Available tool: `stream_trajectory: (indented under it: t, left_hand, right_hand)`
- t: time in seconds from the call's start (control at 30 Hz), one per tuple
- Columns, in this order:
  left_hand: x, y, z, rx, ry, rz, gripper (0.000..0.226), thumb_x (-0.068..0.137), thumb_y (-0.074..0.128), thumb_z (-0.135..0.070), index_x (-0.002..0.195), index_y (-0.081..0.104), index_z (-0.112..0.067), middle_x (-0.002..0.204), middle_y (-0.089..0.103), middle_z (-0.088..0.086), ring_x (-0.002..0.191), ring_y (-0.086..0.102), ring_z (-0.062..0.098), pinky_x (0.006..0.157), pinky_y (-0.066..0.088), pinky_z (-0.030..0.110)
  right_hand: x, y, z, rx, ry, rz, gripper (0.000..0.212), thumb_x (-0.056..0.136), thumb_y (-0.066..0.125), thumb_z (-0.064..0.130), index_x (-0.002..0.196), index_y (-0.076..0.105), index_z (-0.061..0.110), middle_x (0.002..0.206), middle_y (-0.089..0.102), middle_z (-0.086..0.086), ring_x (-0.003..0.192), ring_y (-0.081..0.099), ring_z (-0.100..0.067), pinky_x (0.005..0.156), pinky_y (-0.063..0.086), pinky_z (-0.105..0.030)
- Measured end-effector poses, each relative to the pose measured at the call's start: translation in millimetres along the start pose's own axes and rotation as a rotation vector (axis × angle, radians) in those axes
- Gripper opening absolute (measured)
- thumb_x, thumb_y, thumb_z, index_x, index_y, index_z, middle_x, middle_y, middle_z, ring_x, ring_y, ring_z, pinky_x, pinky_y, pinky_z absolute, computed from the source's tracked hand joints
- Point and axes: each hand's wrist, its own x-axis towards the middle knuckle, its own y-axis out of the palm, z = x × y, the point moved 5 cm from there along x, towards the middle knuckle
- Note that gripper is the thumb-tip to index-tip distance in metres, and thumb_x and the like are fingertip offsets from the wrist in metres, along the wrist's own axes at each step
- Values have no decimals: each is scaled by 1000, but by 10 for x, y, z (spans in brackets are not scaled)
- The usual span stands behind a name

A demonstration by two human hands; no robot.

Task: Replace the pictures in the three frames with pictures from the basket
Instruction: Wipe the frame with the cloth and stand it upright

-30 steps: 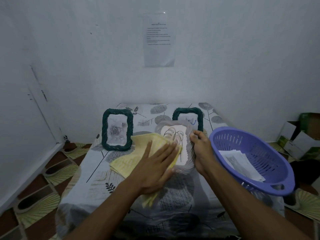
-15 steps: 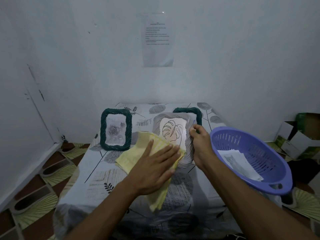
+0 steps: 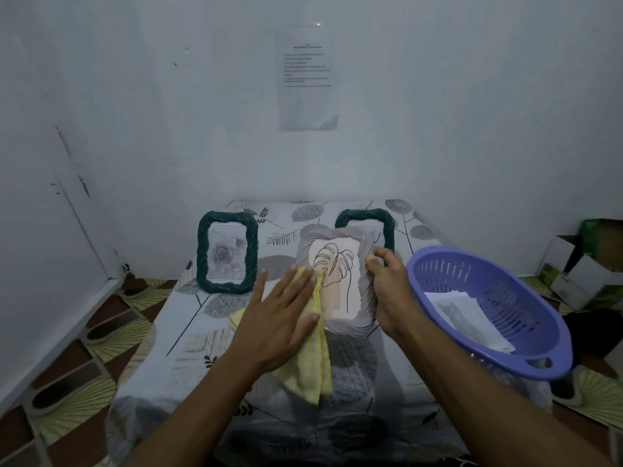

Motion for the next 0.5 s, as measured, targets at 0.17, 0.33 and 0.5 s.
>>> stream_trajectory:
  t: [0.17, 0.33, 0.5]
  left_hand:
    - [18, -88, -153, -29, 172, 6, 62, 100, 12, -54, 152, 17, -21, 160, 9, -7, 148, -1, 12, 118, -6, 51]
    - [-45, -106, -117, 48, 131, -31, 60, 100, 18, -54, 146, 36, -21, 156, 27, -7, 148, 8, 14, 117, 6, 55]
    - [135, -163, -69, 7, -4, -27, 66, 98, 7, -56, 149, 28, -19, 157, 23, -5, 148, 1, 13, 118, 2, 52]
  right_hand:
    - [74, -29, 136, 56, -15, -47, 17, 98, 47, 12, 108, 61, 12, 101, 69, -16, 82, 67, -27, 66, 56, -36]
    - [87, -65, 186, 77, -33, -48, 21, 99, 46, 12, 116, 59, 9, 102, 69, -14, 82, 67, -24, 64, 55, -34]
    - [22, 35, 84, 73, -7, -17, 20, 99, 47, 12, 115, 59, 10, 111, 68, -18, 99, 66, -34, 85, 56, -49]
